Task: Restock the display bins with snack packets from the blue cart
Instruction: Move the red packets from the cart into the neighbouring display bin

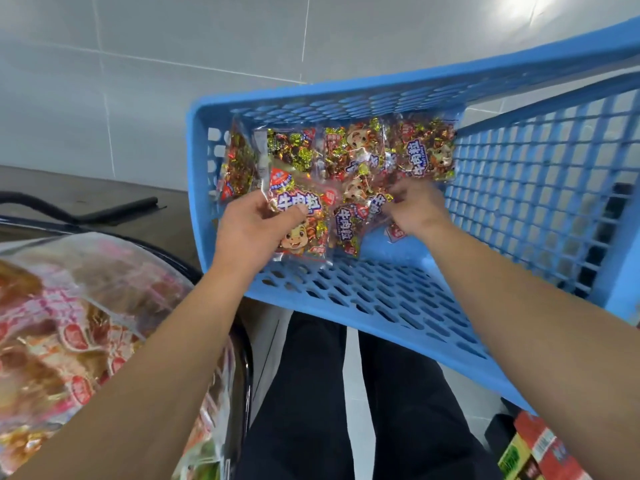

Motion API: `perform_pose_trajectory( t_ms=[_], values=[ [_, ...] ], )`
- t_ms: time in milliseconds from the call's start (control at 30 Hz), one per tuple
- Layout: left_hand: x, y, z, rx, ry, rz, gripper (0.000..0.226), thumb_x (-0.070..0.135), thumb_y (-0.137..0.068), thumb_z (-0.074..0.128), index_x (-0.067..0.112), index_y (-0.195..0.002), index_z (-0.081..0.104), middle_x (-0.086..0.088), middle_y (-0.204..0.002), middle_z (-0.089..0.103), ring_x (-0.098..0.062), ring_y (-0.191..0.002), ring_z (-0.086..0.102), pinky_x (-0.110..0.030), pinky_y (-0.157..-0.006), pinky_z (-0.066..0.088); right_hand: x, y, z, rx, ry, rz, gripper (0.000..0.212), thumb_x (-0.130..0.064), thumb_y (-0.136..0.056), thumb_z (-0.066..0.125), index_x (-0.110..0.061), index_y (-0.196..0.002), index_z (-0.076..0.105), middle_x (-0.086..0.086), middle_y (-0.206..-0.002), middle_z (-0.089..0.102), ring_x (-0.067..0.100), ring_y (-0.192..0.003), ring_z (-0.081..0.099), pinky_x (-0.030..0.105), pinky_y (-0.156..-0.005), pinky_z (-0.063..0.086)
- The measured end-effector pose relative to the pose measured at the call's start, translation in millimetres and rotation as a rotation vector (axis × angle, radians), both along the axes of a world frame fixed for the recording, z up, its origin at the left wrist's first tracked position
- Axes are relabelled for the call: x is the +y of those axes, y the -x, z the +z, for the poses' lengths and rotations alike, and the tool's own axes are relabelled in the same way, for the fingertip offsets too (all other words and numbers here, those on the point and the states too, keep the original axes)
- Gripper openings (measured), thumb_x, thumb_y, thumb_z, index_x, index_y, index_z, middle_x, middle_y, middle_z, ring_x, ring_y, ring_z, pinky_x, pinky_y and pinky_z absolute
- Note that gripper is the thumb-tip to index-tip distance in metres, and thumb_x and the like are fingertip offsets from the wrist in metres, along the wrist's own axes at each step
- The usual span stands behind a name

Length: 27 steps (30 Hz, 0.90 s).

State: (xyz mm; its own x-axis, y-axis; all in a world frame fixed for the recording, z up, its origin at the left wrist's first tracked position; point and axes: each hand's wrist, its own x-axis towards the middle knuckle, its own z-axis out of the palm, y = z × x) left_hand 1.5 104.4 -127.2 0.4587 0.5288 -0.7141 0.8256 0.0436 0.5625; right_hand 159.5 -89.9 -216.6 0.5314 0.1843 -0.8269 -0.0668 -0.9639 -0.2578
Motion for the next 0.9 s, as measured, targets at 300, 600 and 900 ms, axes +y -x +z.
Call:
perform_pose_trajectory(
  t_ms=[300, 600, 900],
  values=[
    [-10.6, -17.5, 9.3, 0.024, 0.055, -0.012, 0.016, 0.04, -0.092, 0.07, 0.032, -0.105, 0.065, 0.013, -0.097, 0.072, -0.001, -0.09, 0.066, -0.036, -0.081, 0.054, -35.5, -27.1, 76.7, -0.045, -0.575, -0.673, 0.007, -0.023, -0.075, 0.075, -0.03, -0.073, 0.072, -0.007, -0.072, 0.073, 0.014, -0.069, 0.068, 0.032, -0.067, 0.057],
    [-13.6, -23.8, 23.1, 0.056, 0.285, -0.237, 0.067, 0.069, -0.078, 0.064, 0.032, -0.133, 0.06, 0.015, -0.112, 0.067, -0.005, -0.102, 0.063, -0.031, -0.086, 0.047, 15.2, -3.8, 91.2, 0.246, -0.521, -0.039, 0.012, -0.016, -0.085, 0.074, -0.026, -0.08, 0.07, -0.004, -0.075, 0.072, 0.01, -0.071, 0.068, 0.026, -0.065, 0.053],
    [0.6, 9.0, 11.6, 0.042, 0.18, -0.031, 0.026, 0.029, -0.082, 0.081, 0.036, -0.101, 0.066, 0.017, -0.097, 0.076, 0.0, -0.09, 0.071, -0.032, -0.088, 0.057, 23.2, 34.2, 30.7, -0.072, -0.291, -0.503, 0.024, -0.038, -0.085, 0.072, -0.025, -0.102, 0.063, -0.016, -0.091, 0.062, 0.002, -0.088, 0.062, 0.023, -0.078, 0.047]
  ],
)
